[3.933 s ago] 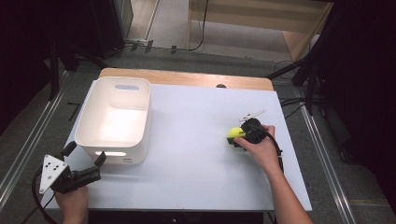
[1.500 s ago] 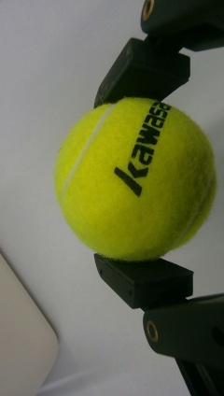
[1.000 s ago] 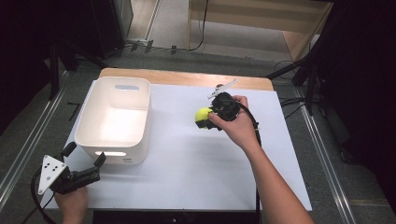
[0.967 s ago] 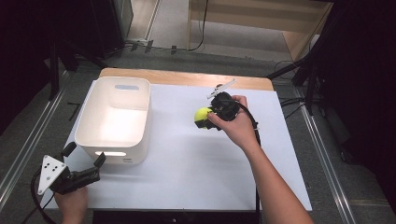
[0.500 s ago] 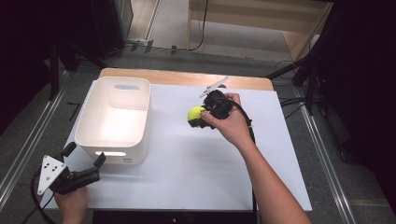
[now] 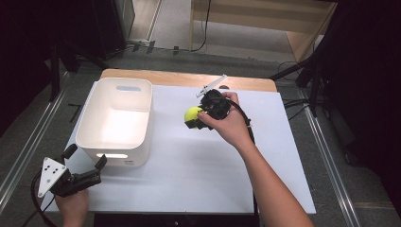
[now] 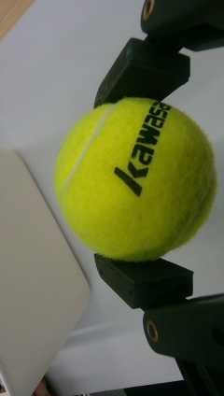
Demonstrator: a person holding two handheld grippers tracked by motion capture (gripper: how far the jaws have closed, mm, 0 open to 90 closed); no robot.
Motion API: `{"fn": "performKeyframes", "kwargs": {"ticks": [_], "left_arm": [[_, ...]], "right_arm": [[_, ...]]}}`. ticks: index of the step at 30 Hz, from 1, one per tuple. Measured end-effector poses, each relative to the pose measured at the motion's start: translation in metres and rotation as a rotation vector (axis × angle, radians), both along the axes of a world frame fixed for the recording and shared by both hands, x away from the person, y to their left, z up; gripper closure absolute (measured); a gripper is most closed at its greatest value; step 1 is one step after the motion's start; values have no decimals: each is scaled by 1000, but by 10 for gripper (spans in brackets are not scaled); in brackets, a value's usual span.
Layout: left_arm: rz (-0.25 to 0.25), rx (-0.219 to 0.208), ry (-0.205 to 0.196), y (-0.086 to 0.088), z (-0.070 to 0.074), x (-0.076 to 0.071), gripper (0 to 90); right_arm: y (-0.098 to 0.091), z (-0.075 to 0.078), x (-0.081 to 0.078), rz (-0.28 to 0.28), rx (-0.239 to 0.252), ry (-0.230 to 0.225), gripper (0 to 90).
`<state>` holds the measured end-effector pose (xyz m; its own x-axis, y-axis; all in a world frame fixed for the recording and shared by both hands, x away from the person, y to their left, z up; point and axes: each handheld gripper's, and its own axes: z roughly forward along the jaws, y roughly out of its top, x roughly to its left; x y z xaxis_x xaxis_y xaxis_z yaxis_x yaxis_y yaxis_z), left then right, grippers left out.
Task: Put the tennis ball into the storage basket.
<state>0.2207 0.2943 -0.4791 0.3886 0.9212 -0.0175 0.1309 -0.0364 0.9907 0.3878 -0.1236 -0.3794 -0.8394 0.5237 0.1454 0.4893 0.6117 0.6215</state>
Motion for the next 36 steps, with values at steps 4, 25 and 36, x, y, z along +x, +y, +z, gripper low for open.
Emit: {"fn": "performKeyframes", "kwargs": {"ticks": [4, 25, 36], "left_arm": [[0, 2, 1, 0, 0, 0, 0], [-3, -6, -2, 0, 0, 0, 0], [-4, -8, -2, 0, 0, 0, 0]], "right_arm": [[6, 3, -1, 3, 9, 1, 236], [33, 13, 4, 55, 13, -18, 236], [47, 15, 6, 67, 15, -14, 236]]}}
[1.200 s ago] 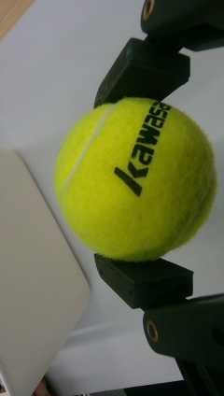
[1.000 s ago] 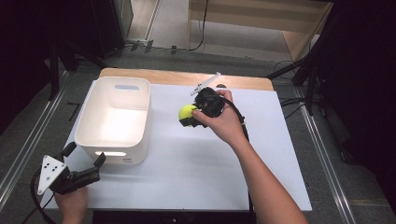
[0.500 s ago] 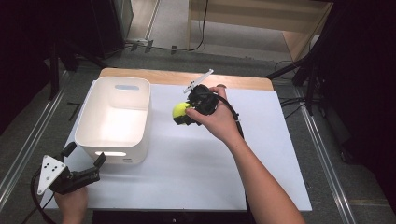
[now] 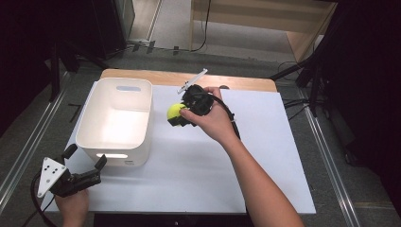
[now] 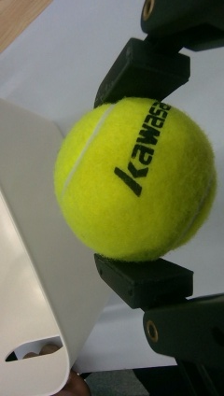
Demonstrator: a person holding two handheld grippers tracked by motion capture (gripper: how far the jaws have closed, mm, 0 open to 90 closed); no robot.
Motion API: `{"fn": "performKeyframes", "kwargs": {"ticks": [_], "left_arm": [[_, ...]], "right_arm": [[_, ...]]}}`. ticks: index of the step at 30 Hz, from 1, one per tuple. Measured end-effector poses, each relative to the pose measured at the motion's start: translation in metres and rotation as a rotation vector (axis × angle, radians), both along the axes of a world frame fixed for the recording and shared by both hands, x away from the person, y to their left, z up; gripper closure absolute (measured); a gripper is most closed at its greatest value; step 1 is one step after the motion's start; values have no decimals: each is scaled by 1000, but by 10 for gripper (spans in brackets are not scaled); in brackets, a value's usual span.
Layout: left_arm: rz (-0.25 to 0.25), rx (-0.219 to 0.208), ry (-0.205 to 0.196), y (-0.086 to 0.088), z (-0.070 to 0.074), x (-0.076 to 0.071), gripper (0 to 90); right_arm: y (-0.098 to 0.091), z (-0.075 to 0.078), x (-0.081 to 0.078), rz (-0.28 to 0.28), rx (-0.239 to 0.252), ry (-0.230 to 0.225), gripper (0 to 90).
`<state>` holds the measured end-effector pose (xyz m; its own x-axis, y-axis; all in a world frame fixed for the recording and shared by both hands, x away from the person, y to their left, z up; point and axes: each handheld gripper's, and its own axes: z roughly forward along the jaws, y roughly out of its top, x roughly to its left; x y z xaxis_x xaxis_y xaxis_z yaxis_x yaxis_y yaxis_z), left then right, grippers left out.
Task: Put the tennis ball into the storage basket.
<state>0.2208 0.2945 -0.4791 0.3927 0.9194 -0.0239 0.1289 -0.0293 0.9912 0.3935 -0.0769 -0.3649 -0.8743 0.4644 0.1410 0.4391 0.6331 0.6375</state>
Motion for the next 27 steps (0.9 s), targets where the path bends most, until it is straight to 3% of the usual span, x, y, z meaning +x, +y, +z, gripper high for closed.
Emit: {"fn": "performKeyframes", "kwargs": {"ticks": [27], "left_arm": [[1, -3, 0, 0, 0, 0, 0]], "right_arm": [[28, 13, 0, 43, 11, -20, 236]]}}
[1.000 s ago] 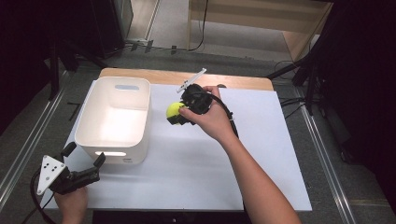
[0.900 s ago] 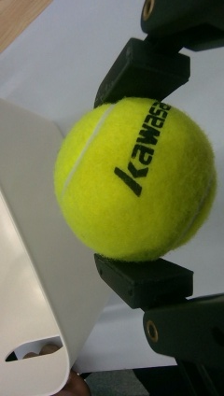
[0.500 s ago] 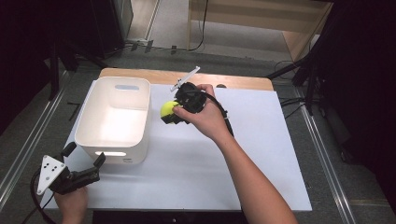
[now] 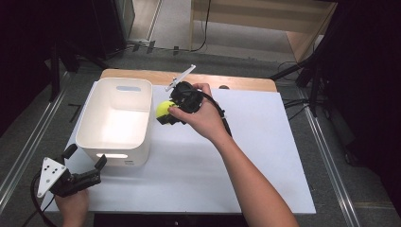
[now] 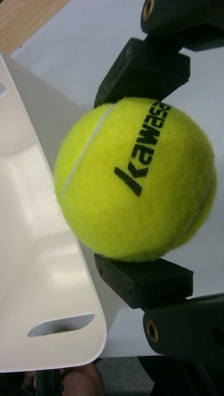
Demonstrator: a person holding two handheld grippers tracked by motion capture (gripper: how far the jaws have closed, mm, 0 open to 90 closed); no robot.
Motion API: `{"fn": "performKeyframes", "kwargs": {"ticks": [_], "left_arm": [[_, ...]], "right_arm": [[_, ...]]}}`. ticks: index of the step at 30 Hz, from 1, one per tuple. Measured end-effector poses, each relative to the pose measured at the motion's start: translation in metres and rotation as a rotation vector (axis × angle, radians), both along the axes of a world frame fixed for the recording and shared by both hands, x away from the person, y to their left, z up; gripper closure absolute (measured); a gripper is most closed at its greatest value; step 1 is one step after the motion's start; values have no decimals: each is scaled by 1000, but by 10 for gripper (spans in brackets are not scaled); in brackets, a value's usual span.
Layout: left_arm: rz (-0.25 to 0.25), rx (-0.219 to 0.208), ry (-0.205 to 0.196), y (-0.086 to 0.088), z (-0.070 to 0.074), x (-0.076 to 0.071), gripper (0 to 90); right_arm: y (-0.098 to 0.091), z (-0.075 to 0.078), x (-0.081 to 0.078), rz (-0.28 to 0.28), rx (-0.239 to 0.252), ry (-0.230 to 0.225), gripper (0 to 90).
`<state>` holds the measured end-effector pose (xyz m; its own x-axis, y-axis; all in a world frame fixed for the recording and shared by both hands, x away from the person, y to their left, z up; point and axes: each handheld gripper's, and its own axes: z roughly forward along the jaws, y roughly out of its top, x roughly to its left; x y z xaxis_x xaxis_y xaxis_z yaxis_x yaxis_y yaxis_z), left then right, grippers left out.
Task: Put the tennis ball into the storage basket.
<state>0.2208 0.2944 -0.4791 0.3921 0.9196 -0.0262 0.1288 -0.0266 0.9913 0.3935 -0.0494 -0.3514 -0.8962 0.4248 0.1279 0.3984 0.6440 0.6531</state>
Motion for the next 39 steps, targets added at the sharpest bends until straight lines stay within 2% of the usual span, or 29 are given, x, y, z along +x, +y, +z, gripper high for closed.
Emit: {"fn": "performKeyframes", "kwargs": {"ticks": [10, 39], "left_arm": [[0, 1, 1, 0, 0, 0, 0], [-2, -1, 0, 0, 0, 0, 0]], "right_arm": [[12, 5, -1, 30, 14, -13, 236], [43, 14, -1, 80, 16, -12, 236]]}}
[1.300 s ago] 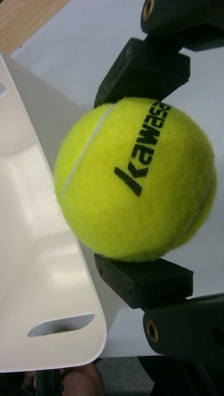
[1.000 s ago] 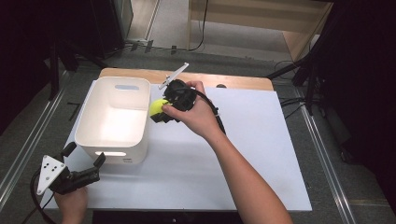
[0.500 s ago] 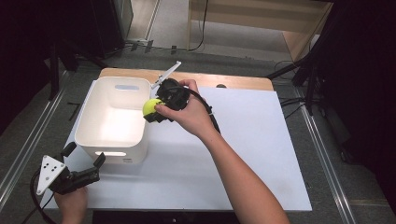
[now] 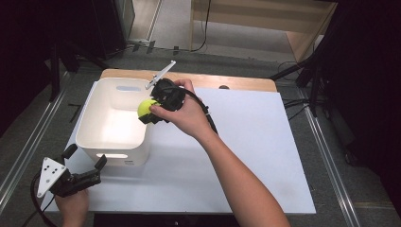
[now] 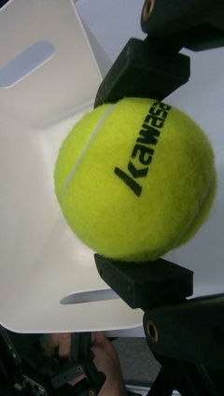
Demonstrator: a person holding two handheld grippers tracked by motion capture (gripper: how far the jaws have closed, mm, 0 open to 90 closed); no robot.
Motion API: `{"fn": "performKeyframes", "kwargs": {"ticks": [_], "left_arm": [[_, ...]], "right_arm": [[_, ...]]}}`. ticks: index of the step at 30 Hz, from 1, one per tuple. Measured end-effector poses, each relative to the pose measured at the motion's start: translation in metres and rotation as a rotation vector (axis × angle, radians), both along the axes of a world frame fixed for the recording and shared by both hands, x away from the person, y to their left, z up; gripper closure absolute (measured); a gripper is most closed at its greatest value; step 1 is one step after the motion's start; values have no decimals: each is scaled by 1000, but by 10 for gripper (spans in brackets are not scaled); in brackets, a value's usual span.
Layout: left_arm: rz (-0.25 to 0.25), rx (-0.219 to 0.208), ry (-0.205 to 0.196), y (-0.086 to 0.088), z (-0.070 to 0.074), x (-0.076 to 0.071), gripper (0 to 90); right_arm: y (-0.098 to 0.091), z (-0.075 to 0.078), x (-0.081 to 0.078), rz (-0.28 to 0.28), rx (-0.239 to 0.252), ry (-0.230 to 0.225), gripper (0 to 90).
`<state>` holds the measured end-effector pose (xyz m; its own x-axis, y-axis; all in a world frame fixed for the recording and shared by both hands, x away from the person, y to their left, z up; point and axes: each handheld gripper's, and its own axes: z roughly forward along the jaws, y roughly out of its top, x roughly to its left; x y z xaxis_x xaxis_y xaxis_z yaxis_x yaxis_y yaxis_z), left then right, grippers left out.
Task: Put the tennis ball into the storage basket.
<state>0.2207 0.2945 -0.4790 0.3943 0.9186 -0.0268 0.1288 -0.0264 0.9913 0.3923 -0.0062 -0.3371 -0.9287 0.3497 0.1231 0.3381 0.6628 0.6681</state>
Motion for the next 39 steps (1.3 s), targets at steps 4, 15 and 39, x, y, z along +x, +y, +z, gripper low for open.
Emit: {"fn": "performKeyframes", "kwargs": {"ticks": [4, 15, 39], "left_arm": [[2, -1, 2, 0, 0, 0, 0], [1, -1, 2, 0, 0, 0, 0], [-2, 0, 6, 0, 0, 0, 0]], "right_arm": [[4, 0, 0, 5, 0, -3, 236], [12, 1, 0, 18, -6, 3, 236], [32, -6, -1, 51, -12, 0, 236]]}}
